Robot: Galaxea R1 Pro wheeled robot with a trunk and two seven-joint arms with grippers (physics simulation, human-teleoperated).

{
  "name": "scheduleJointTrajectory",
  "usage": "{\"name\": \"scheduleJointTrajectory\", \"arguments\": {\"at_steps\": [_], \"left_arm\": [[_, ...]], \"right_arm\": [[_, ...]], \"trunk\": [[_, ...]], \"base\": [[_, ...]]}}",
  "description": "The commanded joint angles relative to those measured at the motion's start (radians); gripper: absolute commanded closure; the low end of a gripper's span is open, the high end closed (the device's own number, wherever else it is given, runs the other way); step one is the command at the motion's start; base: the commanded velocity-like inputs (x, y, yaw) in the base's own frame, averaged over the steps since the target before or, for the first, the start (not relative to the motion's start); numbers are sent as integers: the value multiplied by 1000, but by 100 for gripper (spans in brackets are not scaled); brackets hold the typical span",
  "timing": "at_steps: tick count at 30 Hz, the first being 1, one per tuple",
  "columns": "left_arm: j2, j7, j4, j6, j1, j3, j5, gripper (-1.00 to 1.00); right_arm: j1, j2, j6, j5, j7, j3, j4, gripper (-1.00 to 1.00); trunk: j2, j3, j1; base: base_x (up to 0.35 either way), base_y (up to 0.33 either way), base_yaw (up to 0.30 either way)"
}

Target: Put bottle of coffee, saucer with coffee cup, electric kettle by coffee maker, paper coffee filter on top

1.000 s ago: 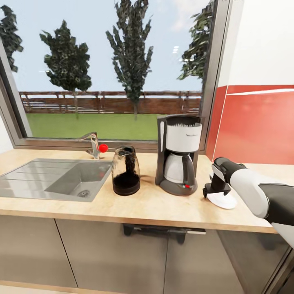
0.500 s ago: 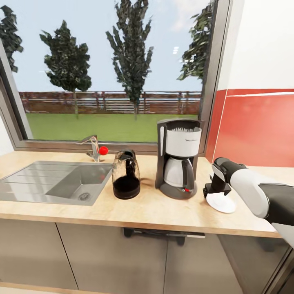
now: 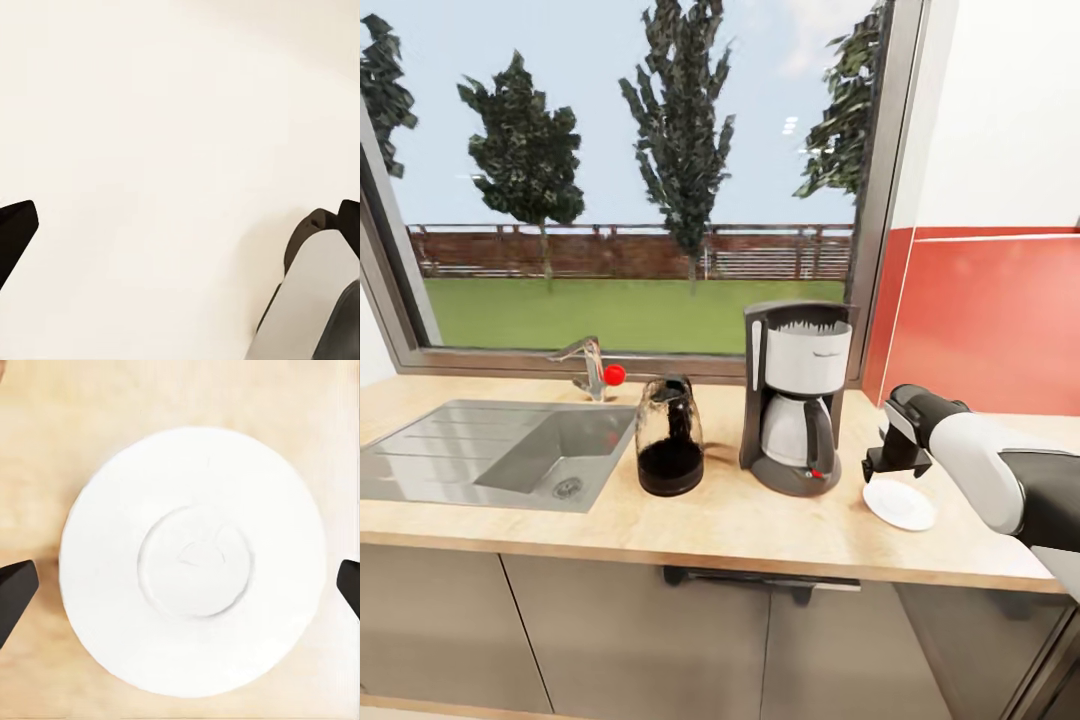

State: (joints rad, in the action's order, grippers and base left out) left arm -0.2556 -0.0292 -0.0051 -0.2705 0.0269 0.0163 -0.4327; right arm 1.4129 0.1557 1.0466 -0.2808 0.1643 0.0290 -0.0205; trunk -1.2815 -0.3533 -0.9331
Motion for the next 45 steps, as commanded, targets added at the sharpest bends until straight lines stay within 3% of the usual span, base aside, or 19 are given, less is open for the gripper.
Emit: {"name": "scheduleJointTrajectory", "arguments": {"at_steps": [1, 7, 8, 12, 45], "left_arm": [[1, -3, 1, -4, 1, 2, -6, -100], [1, -3, 1, -6, 1, 2, -5, -100], [16, -3, -1, -12, 1, 2, -3, -100], [19, -3, -1, -14, 1, 2, -3, -100], [18, -3, -1, -18, 1, 2, 0, -100]], "right_arm": [[1, 2, 1, -10, 12, 4, -1, -100], [1, 8, 1, -11, 12, 6, -1, -100], [1, 25, 1, -11, 14, 6, -1, -100], [1, 43, 1, -11, 14, 6, -1, -100], [1, 60, 1, -15, 12, 7, 8, -100]], "trunk": [[7, 2, 4], [49, 21, 27], [56, 24, 31], [84, 36, 46], [315, 140, 173]], "base": [[0, 0, 0], [0, 0, 0], [0, 0, 0], [0, 0, 0], [0, 0, 0]]}}
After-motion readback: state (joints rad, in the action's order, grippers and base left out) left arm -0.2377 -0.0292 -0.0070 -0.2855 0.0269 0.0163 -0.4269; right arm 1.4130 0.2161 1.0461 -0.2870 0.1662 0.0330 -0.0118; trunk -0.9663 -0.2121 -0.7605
